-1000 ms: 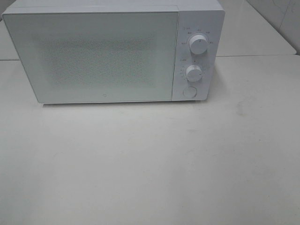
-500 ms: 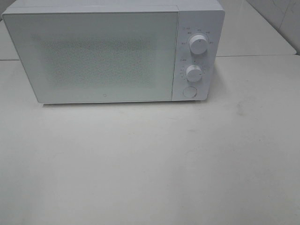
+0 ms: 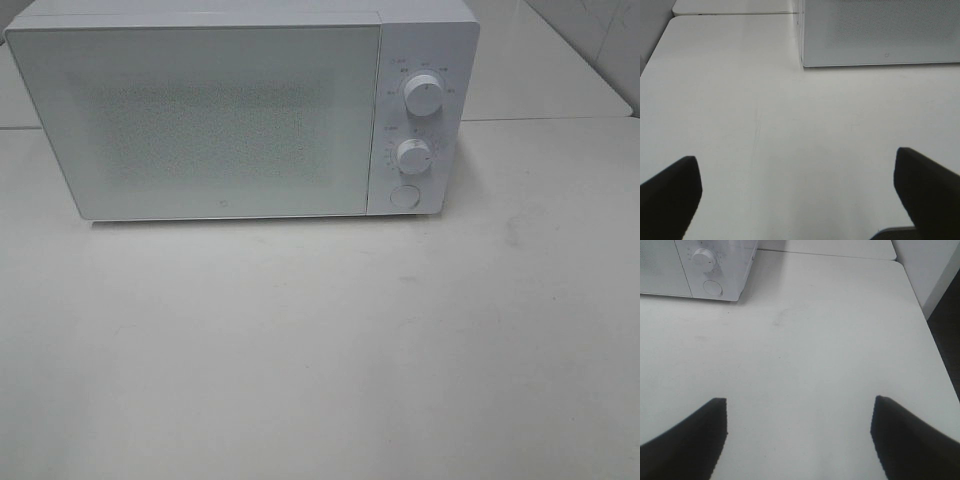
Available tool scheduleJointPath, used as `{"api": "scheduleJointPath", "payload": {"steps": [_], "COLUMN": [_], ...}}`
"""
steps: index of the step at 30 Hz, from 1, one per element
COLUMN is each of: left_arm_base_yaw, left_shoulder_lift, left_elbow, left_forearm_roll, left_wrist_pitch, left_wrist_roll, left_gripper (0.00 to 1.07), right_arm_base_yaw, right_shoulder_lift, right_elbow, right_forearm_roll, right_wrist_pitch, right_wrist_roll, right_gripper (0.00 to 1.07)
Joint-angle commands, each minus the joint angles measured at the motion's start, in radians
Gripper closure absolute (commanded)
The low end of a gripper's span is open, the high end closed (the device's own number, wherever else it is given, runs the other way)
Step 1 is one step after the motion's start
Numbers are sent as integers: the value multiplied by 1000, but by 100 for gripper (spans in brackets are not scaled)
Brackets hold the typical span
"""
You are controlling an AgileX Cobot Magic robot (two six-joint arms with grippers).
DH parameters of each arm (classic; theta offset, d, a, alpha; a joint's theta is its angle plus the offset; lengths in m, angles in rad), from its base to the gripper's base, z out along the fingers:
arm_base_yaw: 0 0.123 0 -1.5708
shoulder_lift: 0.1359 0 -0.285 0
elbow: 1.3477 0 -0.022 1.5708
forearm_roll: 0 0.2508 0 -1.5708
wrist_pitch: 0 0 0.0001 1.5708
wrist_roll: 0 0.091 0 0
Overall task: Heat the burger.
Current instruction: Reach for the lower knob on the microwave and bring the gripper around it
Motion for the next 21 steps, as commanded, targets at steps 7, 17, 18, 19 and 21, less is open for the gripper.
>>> {"api": "scheduleJointPath", "payload": {"steps": [7,17,18,19,21], "left_arm_base_yaw": [3,3,3,3,3], "left_shoulder_lift": [-26,-26,-26,-26,-26], "left_elbow": [0,0,0,0,0], "left_forearm_roll": [-4,-4,-4,-4,-4], "left_wrist_pitch": [-12,-12,-12,-12,-12], "left_wrist_roll": [-4,-4,-4,-4,-4], "left_gripper": [7,7,7,7,7], "right_arm_base_yaw": [-6,-6,-6,-6,-6], "right_shoulder_lift": [-23,43,43,70,86], "right_elbow": [2,-39,-39,-39,-39], "right_forearm_roll": [0,0,0,0,0], "right_wrist_pitch": [-7,-78,-78,-116,-139], "right_wrist_roll": [6,16,16,16,16], "right_gripper": [31,31,31,31,31]}}
